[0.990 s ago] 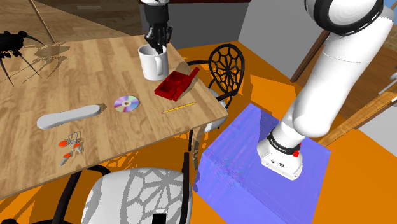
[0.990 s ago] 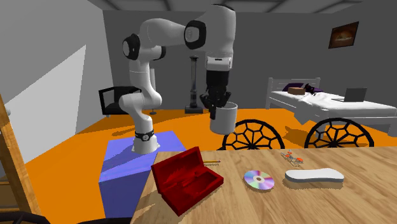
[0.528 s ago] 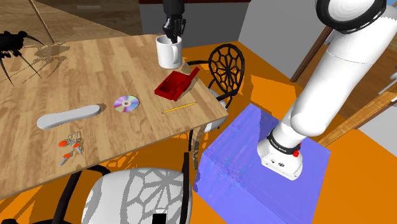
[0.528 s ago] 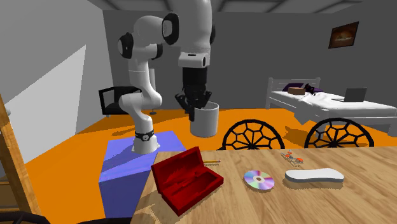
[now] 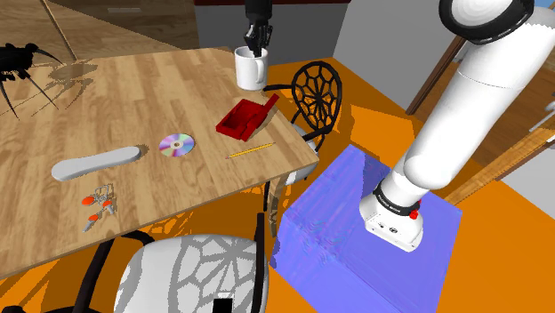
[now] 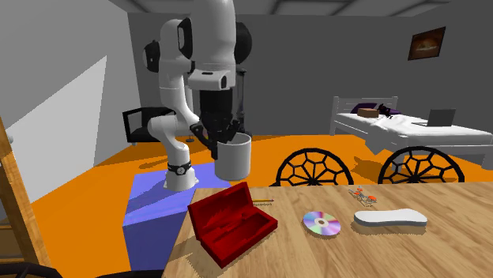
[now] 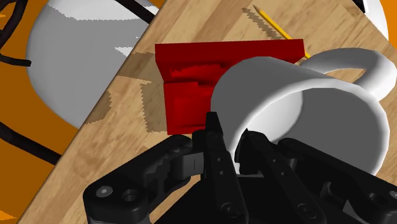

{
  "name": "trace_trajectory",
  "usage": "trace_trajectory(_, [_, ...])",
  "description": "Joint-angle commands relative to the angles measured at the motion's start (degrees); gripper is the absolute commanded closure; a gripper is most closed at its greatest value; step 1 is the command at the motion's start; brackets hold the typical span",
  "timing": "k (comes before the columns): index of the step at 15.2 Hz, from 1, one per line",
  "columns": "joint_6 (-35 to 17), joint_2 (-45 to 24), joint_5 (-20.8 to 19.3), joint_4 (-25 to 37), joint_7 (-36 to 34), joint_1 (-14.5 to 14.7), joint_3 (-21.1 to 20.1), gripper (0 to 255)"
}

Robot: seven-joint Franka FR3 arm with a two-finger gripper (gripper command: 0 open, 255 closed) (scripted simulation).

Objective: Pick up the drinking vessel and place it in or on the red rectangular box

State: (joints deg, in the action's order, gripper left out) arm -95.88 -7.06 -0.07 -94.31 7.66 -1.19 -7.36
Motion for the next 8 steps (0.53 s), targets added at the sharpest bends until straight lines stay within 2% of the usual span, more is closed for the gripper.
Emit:
trace_trajectory(1, [-1.7, 0.1, 0.0, -1.8, 0.0, 0.0, 0.0, 255])
trace_trajectory(8, [-7.0, -0.3, 0.0, -6.6, 0.0, 0.0, 0.0, 255])
